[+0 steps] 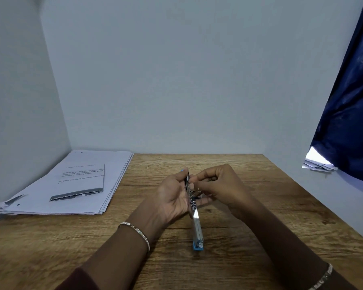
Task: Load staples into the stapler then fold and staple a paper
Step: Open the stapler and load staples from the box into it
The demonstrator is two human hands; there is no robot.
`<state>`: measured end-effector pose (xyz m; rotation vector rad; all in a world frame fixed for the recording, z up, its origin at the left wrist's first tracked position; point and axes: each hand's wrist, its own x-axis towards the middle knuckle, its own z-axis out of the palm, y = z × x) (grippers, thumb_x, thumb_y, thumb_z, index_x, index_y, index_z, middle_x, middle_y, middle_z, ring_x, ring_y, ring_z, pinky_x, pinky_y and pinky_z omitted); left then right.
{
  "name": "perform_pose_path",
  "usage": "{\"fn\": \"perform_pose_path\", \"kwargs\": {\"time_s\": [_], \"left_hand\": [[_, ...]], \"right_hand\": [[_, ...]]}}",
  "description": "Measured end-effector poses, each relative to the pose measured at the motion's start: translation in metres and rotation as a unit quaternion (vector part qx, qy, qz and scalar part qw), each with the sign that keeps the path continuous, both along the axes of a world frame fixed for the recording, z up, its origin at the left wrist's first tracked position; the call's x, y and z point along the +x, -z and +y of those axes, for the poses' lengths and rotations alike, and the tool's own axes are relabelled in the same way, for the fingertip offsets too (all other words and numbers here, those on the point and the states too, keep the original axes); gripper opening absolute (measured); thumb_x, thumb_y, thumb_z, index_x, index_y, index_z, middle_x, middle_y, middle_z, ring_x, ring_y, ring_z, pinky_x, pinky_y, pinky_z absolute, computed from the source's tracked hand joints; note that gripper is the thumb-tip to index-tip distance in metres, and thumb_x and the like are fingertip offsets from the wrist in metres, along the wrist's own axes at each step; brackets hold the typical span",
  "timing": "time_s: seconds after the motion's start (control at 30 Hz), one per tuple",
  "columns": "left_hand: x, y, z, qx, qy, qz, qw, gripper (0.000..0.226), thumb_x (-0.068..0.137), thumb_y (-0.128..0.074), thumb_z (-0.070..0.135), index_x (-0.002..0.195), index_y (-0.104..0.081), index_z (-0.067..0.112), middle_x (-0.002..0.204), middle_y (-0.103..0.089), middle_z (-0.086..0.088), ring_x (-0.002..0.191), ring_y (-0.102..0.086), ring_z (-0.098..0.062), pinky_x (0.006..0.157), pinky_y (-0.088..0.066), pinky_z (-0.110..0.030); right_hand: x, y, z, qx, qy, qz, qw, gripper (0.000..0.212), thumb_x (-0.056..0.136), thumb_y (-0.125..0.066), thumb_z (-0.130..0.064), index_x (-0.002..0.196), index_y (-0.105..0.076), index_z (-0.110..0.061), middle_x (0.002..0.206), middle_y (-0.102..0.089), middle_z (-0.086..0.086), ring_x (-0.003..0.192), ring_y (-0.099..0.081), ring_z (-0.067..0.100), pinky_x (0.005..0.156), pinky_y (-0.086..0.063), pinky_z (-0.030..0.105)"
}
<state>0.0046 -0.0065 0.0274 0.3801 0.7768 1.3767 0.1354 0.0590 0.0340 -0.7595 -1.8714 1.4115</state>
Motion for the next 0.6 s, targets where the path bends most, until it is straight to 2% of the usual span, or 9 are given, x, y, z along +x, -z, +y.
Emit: {"fn": "perform_pose_path", "kwargs": {"time_s": [0.03,0.1,0.2,0.27,0.33,0.37,0.43,0.5,0.6], "left_hand": [[0.0,0.0,-0.001,-0.002,0.001,-0.012,1.0,0.06,0.107,-0.034,0.04,0.139,-0.047,-0.009,0.13,-0.062,-0.031,0.111,-0.066,-0.039,0.091,-0.048,-0.067],[-0.001,0.001,-0.001,-0.011,0.001,-0.026,1.0,0.06,0.107,-0.033,0.04,0.134,-0.052,-0.009,0.129,-0.064,-0.03,0.114,-0.065,-0.038,0.1,-0.046,-0.065],[-0.003,0.005,0.001,-0.017,0.007,-0.031,0.999,0.06,0.107,-0.031,0.04,0.126,-0.06,-0.008,0.12,-0.069,-0.027,0.105,-0.069,-0.038,0.108,-0.039,-0.064],[-0.002,0.006,0.002,-0.017,0.014,-0.024,0.999,0.059,0.107,-0.03,0.04,0.132,-0.057,-0.006,0.115,-0.071,-0.027,0.092,-0.075,-0.038,0.1,-0.046,-0.066],[-0.001,0.006,0.003,-0.027,0.014,-0.013,0.999,0.058,0.108,-0.03,0.038,0.137,-0.051,-0.008,0.104,-0.072,-0.029,0.073,-0.076,-0.036,0.081,-0.053,-0.066],[-0.002,0.007,0.005,-0.028,0.015,-0.012,0.999,0.058,0.108,-0.031,0.038,0.137,-0.05,-0.009,0.103,-0.071,-0.03,0.072,-0.076,-0.036,0.076,-0.054,-0.066],[-0.003,0.009,0.007,-0.027,0.017,-0.017,0.999,0.059,0.108,-0.03,0.038,0.135,-0.052,-0.009,0.116,-0.069,-0.03,0.087,-0.075,-0.038,0.083,-0.055,-0.065],[-0.006,0.011,0.009,-0.025,0.021,-0.035,0.999,0.06,0.108,-0.028,0.038,0.129,-0.056,-0.01,0.125,-0.066,-0.03,0.102,-0.071,-0.04,0.096,-0.048,-0.066],[-0.009,0.013,0.009,-0.022,0.029,-0.056,0.998,0.062,0.108,-0.027,0.038,0.123,-0.058,-0.013,0.12,-0.067,-0.034,0.098,-0.072,-0.047,0.098,-0.045,-0.067]], "right_hand": [[-0.001,0.0,-0.001,0.012,0.007,-0.005,1.0,0.008,0.081,-0.078,0.005,0.088,-0.079,0.001,0.064,-0.075,0.005,0.057,-0.073,0.011,0.05,-0.058,0.024],[-0.003,0.001,-0.003,0.034,0.014,-0.021,0.999,0.006,0.082,-0.078,0.003,0.087,-0.079,-0.001,0.066,-0.074,0.009,0.059,-0.074,0.014,0.052,-0.058,0.026],[-0.005,0.001,-0.006,0.046,0.031,-0.041,0.998,0.004,0.084,-0.077,0.0,0.086,-0.077,-0.003,0.067,-0.07,0.009,0.055,-0.072,0.012,0.049,-0.058,0.027],[-0.005,0.001,-0.007,0.036,0.049,-0.037,0.997,0.009,0.085,-0.076,0.0,0.092,-0.071,-0.003,0.071,-0.068,0.01,0.053,-0.071,0.015,0.047,-0.059,0.03],[-0.006,0.001,-0.007,0.022,0.068,-0.031,0.997,0.017,0.085,-0.077,-0.001,0.097,-0.065,-0.003,0.076,-0.065,0.012,0.053,-0.07,0.02,0.047,-0.059,0.035],[-0.006,0.001,-0.007,0.021,0.073,-0.034,0.997,0.017,0.086,-0.077,-0.002,0.097,-0.064,-0.003,0.077,-0.065,0.013,0.054,-0.07,0.022,0.048,-0.061,0.037],[-0.005,0.001,-0.006,0.016,0.069,-0.037,0.997,0.013,0.087,-0.076,-0.002,0.094,-0.066,-0.002,0.078,-0.065,0.014,0.055,-0.069,0.021,0.051,-0.062,0.04],[-0.003,-0.001,-0.004,-0.011,0.037,-0.024,0.999,0.01,0.088,-0.074,0.0,0.095,-0.068,0.001,0.074,-0.067,0.013,0.052,-0.069,0.017,0.047,-0.059,0.03],[0.003,-0.005,-0.002,-0.032,-0.031,-0.031,0.999,0.008,0.088,-0.073,0.001,0.095,-0.073,0.004,0.074,-0.074,0.015,0.056,-0.072,0.014,0.045,-0.054,0.021]]}}
